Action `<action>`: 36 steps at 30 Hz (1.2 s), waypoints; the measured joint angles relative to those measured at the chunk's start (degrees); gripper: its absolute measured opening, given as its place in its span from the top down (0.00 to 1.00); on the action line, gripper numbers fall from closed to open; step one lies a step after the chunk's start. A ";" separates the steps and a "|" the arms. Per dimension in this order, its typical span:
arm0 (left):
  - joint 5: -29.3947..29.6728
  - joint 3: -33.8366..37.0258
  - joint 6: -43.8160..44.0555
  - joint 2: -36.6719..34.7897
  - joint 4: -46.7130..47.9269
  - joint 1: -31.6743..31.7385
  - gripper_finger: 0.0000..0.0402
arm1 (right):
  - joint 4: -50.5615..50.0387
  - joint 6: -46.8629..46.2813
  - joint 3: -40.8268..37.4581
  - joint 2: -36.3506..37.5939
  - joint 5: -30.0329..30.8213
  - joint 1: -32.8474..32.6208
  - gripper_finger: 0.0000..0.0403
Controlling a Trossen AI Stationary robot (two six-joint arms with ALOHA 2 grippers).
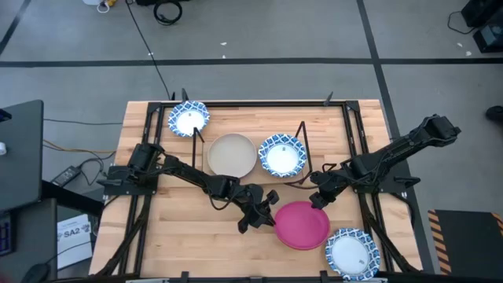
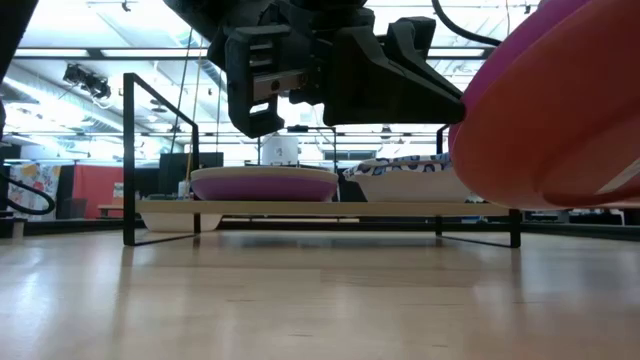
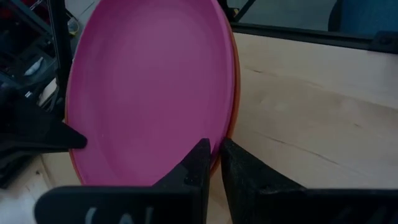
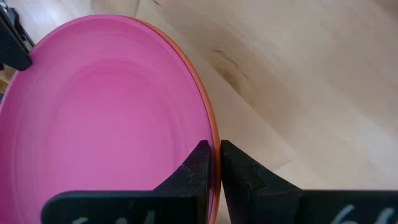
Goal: Place and stack plates onto a shelf
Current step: Stack the pink plate on top of the gray plate on the shelf
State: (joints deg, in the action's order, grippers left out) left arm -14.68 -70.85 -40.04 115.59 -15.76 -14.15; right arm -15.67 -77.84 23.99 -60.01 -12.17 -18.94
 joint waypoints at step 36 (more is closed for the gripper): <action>-1.60 0.00 0.32 0.00 -1.69 0.04 0.76 | 0.75 -9.74 0.06 0.02 -1.58 0.00 0.92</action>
State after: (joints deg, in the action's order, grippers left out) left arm -16.27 -70.85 -39.72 115.59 -17.45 -14.11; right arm -14.92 -87.58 24.05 -59.99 -13.76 -18.94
